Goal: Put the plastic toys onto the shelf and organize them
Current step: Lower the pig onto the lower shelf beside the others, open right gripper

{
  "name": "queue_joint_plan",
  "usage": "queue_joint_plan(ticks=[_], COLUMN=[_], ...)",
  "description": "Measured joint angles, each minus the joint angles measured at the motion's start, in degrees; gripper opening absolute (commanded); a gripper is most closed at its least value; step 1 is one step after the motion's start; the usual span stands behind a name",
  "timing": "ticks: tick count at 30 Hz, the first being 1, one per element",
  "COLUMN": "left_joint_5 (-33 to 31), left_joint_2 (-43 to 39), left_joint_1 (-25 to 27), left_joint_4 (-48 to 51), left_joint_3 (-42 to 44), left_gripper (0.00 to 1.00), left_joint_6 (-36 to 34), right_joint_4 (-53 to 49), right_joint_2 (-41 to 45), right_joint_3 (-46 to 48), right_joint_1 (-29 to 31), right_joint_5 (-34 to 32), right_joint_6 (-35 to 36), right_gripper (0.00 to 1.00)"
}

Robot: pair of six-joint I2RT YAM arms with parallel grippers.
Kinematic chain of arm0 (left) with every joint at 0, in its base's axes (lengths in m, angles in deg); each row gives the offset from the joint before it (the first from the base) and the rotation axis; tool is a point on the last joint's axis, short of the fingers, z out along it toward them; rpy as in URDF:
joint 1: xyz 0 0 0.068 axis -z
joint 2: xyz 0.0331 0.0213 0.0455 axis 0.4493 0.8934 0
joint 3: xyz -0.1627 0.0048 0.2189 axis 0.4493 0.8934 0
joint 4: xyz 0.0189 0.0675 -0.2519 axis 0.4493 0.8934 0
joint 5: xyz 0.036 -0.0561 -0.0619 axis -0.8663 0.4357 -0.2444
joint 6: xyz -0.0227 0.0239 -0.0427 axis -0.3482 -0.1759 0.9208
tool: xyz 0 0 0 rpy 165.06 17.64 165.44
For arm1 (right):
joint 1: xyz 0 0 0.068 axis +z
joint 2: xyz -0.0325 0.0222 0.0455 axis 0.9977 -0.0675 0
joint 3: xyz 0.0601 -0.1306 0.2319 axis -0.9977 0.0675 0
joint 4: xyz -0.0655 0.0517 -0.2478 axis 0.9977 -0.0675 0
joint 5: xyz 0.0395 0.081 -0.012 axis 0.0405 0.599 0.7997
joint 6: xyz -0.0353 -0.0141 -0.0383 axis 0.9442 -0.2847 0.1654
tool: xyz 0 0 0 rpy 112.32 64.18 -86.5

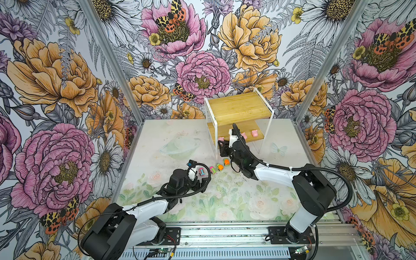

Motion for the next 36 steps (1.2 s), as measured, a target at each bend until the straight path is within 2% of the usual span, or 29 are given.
queue_joint_plan(ticks=[22,31,36], left_joint_5=[0.00,0.00,0.00], left_joint_2=[0.00,0.00,0.00], left_joint_1=[0.00,0.00,0.00], left_joint_4=[0.00,0.00,0.00], left_joint_3=[0.00,0.00,0.00], left_gripper=[0.99,0.99,0.99], left_joint_6=[0.00,0.00,0.00], right_joint_4=[0.00,0.00,0.00], right_joint_2=[0.42,0.42,0.42], right_joint_3=[0.57,0.55,0.44], right_joint_1=[0.11,0.26,0.28], right_joint_5=[-0.61,-0.74,-1.07], right_joint_6=[-0.74,-0.92,-1.09], right_gripper=[0.34,0.37,0.42])
